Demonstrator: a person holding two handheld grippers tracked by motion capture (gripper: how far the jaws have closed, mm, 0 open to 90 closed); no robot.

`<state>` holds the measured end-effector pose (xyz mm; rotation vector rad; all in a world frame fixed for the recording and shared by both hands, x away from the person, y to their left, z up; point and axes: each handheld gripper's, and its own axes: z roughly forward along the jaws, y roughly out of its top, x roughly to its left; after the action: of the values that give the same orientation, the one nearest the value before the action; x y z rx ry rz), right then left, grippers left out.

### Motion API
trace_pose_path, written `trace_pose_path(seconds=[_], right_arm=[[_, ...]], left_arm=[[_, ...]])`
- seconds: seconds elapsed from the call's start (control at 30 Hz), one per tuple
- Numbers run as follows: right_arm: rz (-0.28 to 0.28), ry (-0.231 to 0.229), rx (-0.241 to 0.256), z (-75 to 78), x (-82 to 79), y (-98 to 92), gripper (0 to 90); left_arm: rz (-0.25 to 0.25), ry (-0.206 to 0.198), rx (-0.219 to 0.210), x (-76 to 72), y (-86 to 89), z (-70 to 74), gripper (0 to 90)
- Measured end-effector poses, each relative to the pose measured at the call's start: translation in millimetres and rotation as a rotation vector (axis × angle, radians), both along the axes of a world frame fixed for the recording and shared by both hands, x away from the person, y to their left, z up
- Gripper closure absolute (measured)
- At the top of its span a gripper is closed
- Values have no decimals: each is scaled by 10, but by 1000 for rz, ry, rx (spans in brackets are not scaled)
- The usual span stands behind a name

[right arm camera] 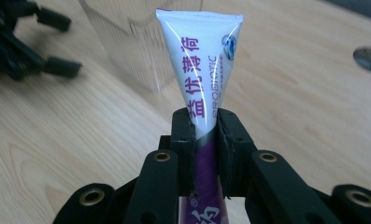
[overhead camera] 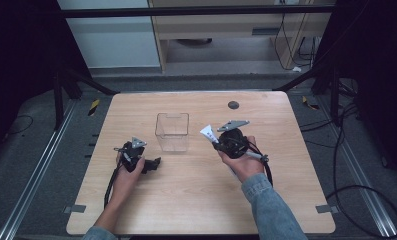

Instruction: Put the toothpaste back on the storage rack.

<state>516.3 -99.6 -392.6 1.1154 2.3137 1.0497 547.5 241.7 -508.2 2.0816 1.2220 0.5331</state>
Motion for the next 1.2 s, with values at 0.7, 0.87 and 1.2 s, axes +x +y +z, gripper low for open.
trace_pose_path(seconds=[0.7,0.87,1.2], right_arm=[[38,-185,198,404,144,477,785],[40,-205,230,483,196,618,784],[42,-220,257,557,333,822,784]], left_arm=[[8,-2,-3,-3,-7,-2,0],[7,-3,-1,-2,-6,-1,0],[2,-1,4,1,-2,1,0]])
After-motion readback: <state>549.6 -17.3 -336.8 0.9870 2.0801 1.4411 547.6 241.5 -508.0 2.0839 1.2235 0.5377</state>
